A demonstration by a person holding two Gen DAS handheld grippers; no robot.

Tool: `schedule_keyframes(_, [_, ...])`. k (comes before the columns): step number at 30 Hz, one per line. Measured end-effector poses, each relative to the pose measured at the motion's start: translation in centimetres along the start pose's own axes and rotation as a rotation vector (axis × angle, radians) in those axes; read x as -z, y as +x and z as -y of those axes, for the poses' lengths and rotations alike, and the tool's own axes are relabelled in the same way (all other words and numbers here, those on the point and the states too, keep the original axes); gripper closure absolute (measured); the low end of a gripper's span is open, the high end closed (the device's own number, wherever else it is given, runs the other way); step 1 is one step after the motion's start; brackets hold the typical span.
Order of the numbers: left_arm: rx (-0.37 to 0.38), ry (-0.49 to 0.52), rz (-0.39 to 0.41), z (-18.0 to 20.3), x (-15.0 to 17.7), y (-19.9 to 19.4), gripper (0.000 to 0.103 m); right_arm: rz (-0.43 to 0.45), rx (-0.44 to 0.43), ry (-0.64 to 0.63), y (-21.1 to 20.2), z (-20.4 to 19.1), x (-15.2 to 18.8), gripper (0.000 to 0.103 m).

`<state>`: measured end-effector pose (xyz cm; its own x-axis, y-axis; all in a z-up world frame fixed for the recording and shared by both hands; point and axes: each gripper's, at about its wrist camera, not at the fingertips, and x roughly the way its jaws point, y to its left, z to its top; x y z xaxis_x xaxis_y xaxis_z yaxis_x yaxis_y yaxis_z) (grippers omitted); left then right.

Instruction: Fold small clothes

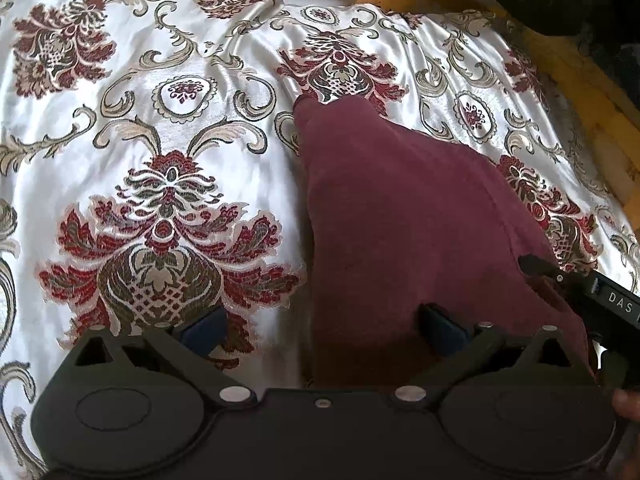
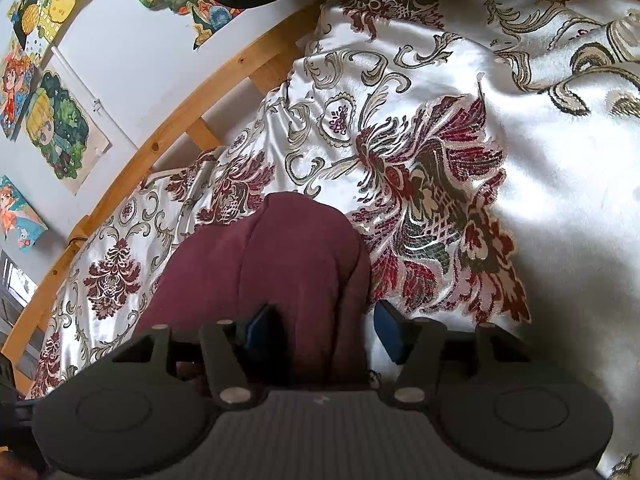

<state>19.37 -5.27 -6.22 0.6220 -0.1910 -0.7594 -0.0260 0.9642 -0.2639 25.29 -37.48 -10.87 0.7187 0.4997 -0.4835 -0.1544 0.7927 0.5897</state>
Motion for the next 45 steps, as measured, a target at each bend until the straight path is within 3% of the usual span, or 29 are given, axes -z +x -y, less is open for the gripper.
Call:
schedule_keyframes(6, [0.015, 0.034, -0.032, 0.3, -0.9, 0.3, 0.002, 0.007, 0.01, -0.013, 0.0, -0.2, 0.1, 0.044])
schedule_keyframes(9, [0.044, 0.063, -0.051, 0.6, -1.7, 0.3, 0.009, 0.01, 0.025, -0.017, -0.1, -0.2, 0.2, 0.052])
schedule_keyframes(12, [0.066, 0.122, -0.046, 1.3, -2.0, 0.2, 0.019, 0.006, 0.019, -0.015, 0.0, 0.0, 0.2, 0.063])
schedule_keyframes(16, [0.091, 0.167, -0.043, 2.1, -1.9, 0.0, 0.038, 0.009, 0.02, -0.028, -0.1, -0.2, 0.4, 0.067])
schedule_keyframes(22, [0.04, 0.234, -0.021, 3.5, -1.9, -0.9, 0.062, 0.028, 0.026, -0.082, -0.4, -1.5, 0.4, 0.085])
schedule_keyframes(26, [-0.011, 0.338, 0.004, 5.2, -1.8, -1.7, 0.073, 0.083, 0.037, -0.211, -1.4, -3.8, 0.6, 0.087])
schedule_keyframes(37, [-0.086, 0.575, 0.216, 6.2, -1.0, -7.5, 0.075, 0.253, -0.01, -0.47, -4.5, -10.2, 1.2, 0.087])
schedule_keyframes(45, [-0.158, 0.54, 0.29, 2.8, -2.8, -8.6, 0.075, 0.248, -0.071, -0.51, -0.9, -16.0, -1.5, 0.087])
